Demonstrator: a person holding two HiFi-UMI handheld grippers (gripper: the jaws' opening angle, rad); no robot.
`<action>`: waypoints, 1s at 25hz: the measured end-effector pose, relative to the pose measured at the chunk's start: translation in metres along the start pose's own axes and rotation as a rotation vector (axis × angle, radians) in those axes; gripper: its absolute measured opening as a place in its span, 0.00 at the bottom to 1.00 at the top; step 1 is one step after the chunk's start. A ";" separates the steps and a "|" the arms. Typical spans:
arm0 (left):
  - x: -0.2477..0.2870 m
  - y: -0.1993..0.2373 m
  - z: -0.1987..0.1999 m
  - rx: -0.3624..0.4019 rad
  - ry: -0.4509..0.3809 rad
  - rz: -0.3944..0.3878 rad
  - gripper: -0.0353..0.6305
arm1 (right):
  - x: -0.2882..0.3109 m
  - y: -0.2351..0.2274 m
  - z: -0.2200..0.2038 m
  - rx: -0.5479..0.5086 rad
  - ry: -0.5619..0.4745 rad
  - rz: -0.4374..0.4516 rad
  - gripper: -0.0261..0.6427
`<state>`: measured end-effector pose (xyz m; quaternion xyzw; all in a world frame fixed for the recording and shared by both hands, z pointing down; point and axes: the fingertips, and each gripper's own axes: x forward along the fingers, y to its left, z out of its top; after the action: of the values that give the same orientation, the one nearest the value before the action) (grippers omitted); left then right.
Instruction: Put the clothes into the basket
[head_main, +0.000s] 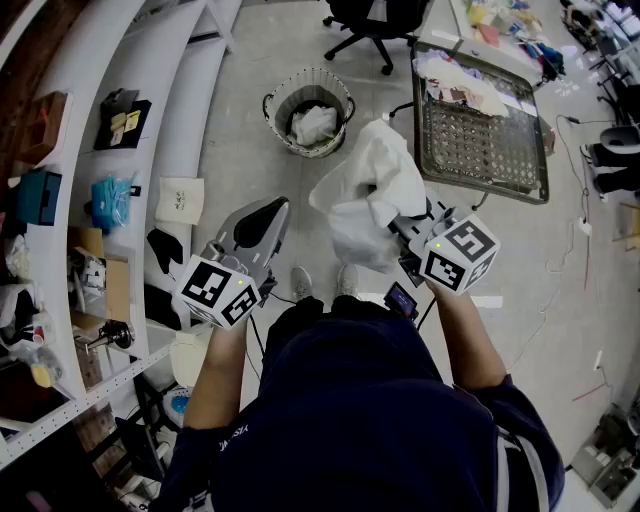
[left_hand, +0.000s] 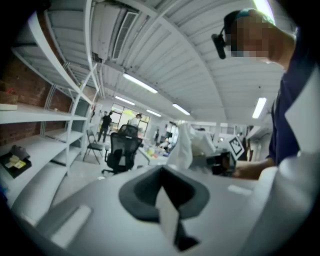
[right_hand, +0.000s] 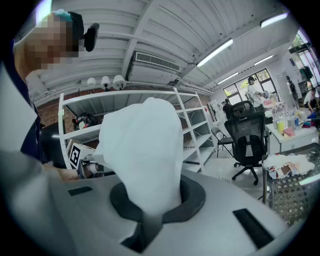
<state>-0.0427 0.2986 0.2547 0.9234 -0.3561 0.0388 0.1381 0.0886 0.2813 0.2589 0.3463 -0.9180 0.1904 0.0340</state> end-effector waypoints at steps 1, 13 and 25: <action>0.001 -0.001 0.000 0.001 0.001 0.000 0.06 | -0.001 -0.001 0.000 0.000 0.002 0.001 0.08; 0.018 -0.010 -0.003 0.006 0.012 0.011 0.06 | -0.017 -0.019 0.001 -0.006 0.004 0.005 0.08; 0.040 -0.012 -0.014 -0.007 0.037 0.022 0.06 | -0.032 -0.056 0.012 0.008 -0.016 -0.014 0.08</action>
<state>-0.0044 0.2848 0.2727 0.9180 -0.3637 0.0561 0.1477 0.1498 0.2578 0.2598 0.3543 -0.9150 0.1910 0.0269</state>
